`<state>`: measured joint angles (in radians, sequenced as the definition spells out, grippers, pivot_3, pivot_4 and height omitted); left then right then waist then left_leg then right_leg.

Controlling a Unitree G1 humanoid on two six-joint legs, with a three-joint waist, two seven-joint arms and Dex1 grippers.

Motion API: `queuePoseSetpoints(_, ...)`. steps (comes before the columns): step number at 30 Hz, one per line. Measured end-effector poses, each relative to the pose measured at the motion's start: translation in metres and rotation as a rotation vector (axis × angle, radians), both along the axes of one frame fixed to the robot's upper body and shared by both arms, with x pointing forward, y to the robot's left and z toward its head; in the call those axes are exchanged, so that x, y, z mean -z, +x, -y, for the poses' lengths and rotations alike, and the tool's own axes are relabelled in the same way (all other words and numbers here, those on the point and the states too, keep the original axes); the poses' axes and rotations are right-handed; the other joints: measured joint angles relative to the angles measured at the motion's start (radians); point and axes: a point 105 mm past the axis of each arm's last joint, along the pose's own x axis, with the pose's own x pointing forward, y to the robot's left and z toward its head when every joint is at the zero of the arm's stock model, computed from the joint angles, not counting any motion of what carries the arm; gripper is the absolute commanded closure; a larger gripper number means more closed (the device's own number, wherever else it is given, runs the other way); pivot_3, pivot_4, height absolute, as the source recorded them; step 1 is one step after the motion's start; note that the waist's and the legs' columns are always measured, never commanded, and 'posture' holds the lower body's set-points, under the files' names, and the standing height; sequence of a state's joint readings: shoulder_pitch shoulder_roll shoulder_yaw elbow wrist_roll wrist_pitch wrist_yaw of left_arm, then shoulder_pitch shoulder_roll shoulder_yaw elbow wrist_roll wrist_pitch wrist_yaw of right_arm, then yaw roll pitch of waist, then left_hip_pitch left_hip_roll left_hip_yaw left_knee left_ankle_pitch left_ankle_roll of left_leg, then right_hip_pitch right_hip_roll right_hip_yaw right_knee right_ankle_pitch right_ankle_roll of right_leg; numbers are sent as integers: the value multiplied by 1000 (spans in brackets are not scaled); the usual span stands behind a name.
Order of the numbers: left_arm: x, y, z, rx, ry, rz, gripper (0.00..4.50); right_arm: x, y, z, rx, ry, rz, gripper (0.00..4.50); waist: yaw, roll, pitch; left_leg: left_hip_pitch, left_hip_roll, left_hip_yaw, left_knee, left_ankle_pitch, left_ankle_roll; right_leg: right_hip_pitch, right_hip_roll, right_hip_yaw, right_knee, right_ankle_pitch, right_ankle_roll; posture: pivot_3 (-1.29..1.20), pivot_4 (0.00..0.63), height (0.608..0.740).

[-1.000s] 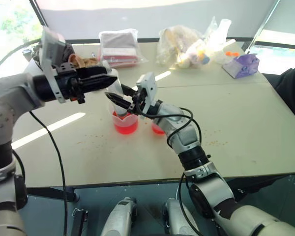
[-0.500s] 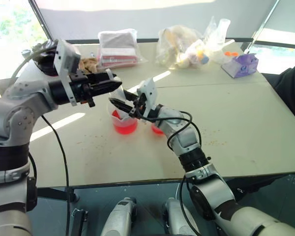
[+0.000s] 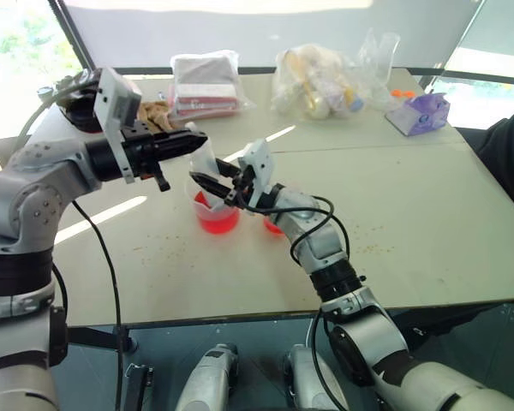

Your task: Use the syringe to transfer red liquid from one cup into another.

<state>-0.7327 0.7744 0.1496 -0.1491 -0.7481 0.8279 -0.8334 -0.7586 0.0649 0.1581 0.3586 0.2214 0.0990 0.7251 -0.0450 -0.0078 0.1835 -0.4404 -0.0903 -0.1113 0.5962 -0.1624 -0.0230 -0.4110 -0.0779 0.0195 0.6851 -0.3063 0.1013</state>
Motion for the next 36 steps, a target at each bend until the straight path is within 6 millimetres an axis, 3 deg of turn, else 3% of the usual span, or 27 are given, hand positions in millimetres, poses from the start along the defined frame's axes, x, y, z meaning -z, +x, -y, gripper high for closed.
queuePoseSetpoints(9, -11, 5, 6, -1, -27, -11, 4478, -6, 1, 5, 10, 37, 4, 3182, -1, 0, 0, 0, 0, 0, 0, 0, 0, 0, 0, 0, 0, 0, 0, 0, 150, 736)
queuePoseSetpoints(36, -19, 3, 10, 12, -31, -6, 4478, -1, -2, 7, 9, 51, -23, 3182, 0, 0, 0, 0, 0, 0, 0, 0, 0, 0, 0, 0, 0, 0, 0, 0, 150, 736)
